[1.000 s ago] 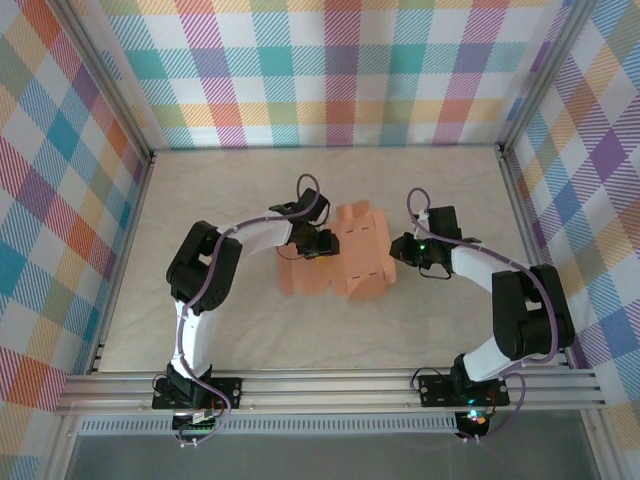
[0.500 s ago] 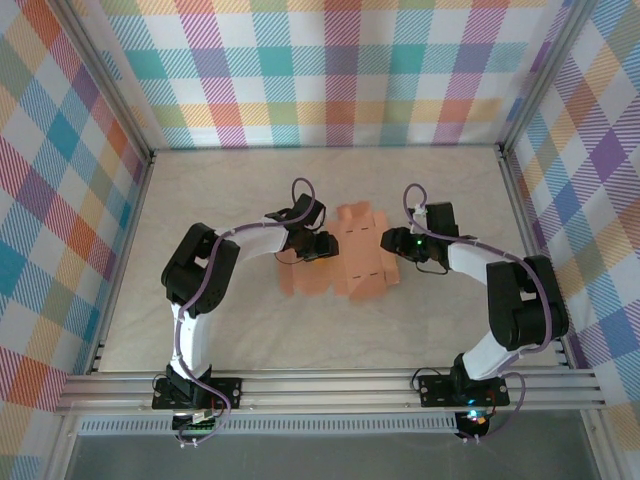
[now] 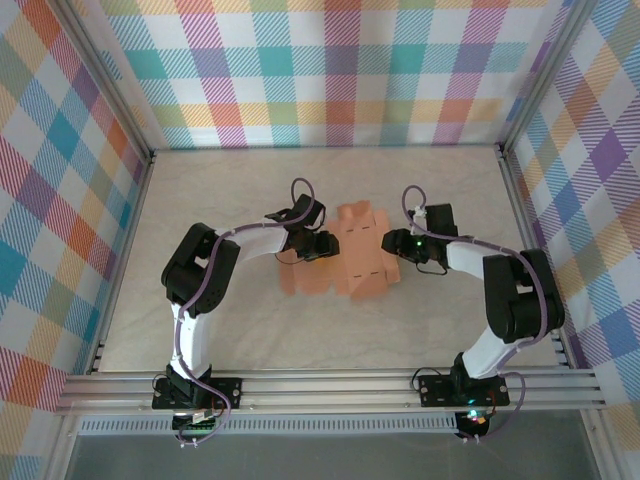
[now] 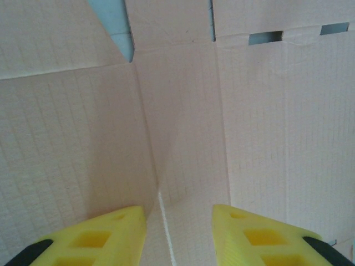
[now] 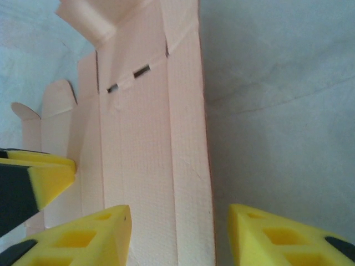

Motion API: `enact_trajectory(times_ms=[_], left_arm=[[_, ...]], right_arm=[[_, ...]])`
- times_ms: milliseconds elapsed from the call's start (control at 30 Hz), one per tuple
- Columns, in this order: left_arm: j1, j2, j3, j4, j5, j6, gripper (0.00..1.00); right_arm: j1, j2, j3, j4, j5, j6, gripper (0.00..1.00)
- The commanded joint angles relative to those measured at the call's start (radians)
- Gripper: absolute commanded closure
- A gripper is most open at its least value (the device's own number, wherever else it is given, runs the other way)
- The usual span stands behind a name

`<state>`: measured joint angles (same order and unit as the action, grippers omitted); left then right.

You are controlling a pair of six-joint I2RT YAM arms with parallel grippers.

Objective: Fold the paper box

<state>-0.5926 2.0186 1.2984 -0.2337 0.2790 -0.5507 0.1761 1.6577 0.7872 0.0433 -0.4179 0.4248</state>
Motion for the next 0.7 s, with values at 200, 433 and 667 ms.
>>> enact_trajectory(times_ms=[200, 433, 667], left_arm=[[-0.001, 0.058, -0.052, -0.052, -0.009, -0.013, 0.61], [-0.002, 0.003, -0.069, -0.052, -0.019, -0.017, 0.43], [0.02, -0.208, -0.206, 0.099, -0.136, -0.046, 0.16]], right_arm=[[-0.006, 0.013, 0.015, 0.019, -0.041, -0.032, 0.82], [0.016, -0.016, 0.055, -0.111, 0.069, -0.111, 1.0], [0.108, 0.029, 0.219, -0.399, 0.372, -0.184, 1.0]])
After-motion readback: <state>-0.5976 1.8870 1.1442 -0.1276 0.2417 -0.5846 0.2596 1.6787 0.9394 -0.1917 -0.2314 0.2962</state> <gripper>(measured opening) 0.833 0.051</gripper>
